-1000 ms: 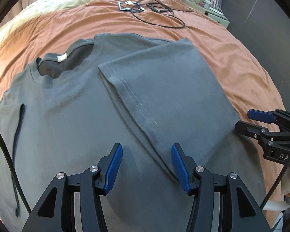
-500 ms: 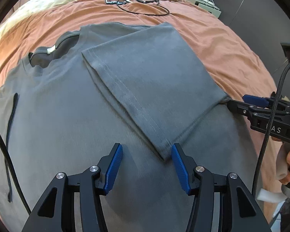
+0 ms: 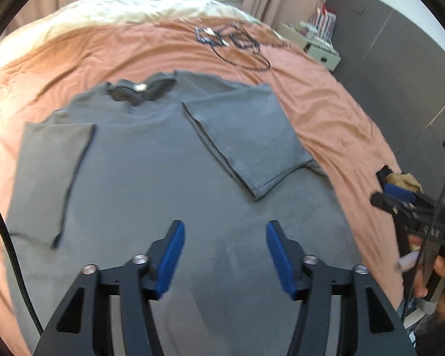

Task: Fold small clothes
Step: 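Move both grippers back toward the hem end of the shirt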

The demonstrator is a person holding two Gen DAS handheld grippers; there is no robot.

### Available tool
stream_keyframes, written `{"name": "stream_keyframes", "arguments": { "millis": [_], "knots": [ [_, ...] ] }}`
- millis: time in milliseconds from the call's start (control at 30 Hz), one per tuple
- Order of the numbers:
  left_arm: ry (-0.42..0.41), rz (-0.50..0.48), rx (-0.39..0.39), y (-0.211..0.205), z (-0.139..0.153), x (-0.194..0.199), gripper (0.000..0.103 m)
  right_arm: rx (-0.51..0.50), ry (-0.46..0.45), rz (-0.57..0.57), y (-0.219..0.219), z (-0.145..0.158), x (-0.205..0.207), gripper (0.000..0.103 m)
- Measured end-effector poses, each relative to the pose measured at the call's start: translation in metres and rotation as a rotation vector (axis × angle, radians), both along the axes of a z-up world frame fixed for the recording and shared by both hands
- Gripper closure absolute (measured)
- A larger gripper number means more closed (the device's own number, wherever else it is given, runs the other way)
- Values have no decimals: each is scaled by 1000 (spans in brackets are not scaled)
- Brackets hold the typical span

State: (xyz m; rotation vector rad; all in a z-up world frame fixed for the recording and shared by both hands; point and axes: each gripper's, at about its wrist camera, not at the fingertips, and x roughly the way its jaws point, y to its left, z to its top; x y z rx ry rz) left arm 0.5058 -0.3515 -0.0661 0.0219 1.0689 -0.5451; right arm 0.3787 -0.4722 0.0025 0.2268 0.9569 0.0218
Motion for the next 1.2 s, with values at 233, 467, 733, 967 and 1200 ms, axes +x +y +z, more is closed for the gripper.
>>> {"name": "stream_keyframes", "arguments": {
  "millis": [233,467,733,967,1200],
  "knots": [
    [-127,77,-41,61,58,-43,3,-9,-43,-42,8,37,-79,0],
    [-198,120,-96,123,103,-82,3,-11,-102,-77,19,65,-144,0],
    [-276,163,-133,189,132,-130,3,-36,-224,-42,36,71,-218,0],
    [-357,206,-62,240,129,-174,3,-38,-261,-29,44,64,-260,0],
    [-349,273,-43,293,111,-211,3,-26,-231,-4,44,55,-286,0]
  ]
}}
